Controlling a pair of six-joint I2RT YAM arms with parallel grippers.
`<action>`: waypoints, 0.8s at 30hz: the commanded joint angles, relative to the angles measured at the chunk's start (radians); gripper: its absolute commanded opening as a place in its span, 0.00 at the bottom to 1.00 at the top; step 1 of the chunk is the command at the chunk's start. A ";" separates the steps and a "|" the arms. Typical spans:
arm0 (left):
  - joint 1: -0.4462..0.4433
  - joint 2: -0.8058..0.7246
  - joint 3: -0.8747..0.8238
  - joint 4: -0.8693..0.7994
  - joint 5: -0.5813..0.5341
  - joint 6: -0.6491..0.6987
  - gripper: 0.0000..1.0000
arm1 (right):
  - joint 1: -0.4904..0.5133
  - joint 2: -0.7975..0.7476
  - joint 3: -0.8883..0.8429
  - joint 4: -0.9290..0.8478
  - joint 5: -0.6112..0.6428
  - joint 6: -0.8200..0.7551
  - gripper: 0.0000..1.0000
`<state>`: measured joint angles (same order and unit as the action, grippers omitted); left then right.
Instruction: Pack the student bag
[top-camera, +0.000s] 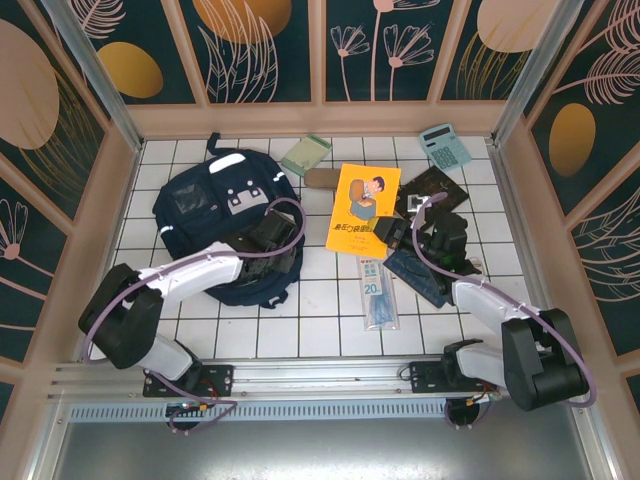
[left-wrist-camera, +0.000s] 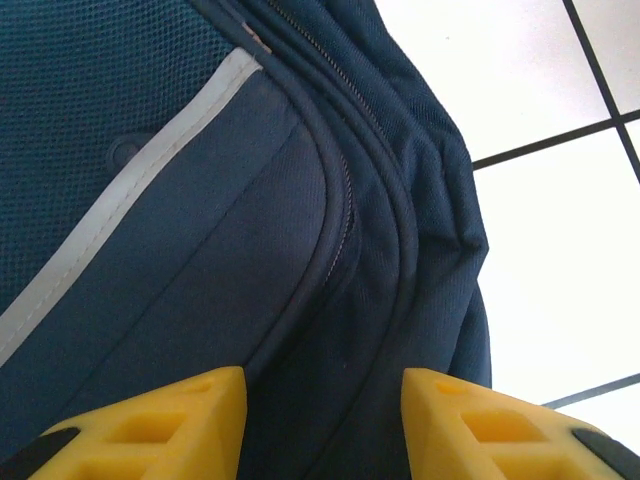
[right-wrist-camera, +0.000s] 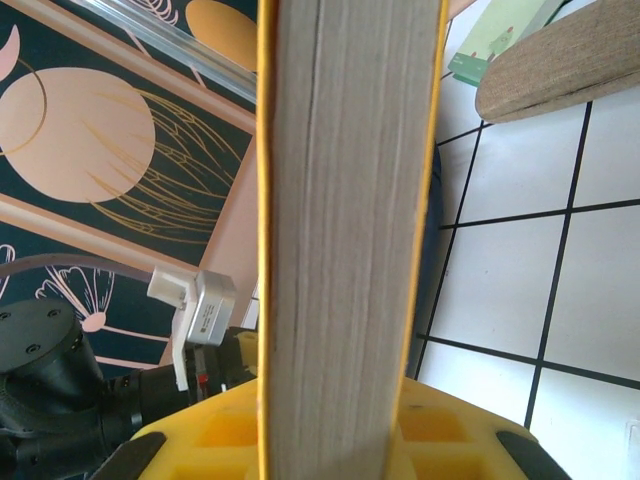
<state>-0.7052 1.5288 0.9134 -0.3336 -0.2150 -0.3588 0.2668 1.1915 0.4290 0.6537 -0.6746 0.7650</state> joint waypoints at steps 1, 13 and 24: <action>-0.001 0.049 0.047 0.005 -0.003 0.039 0.45 | -0.009 -0.039 0.002 0.113 -0.023 0.002 0.00; -0.024 0.161 0.095 -0.031 0.050 0.089 0.53 | -0.008 -0.032 0.003 0.112 -0.021 0.002 0.00; -0.053 0.243 0.137 -0.076 -0.067 0.088 0.51 | -0.008 -0.029 0.005 0.109 -0.021 0.003 0.00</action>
<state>-0.7486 1.7264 1.0405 -0.3679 -0.2539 -0.2756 0.2668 1.1915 0.4290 0.6537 -0.6746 0.7654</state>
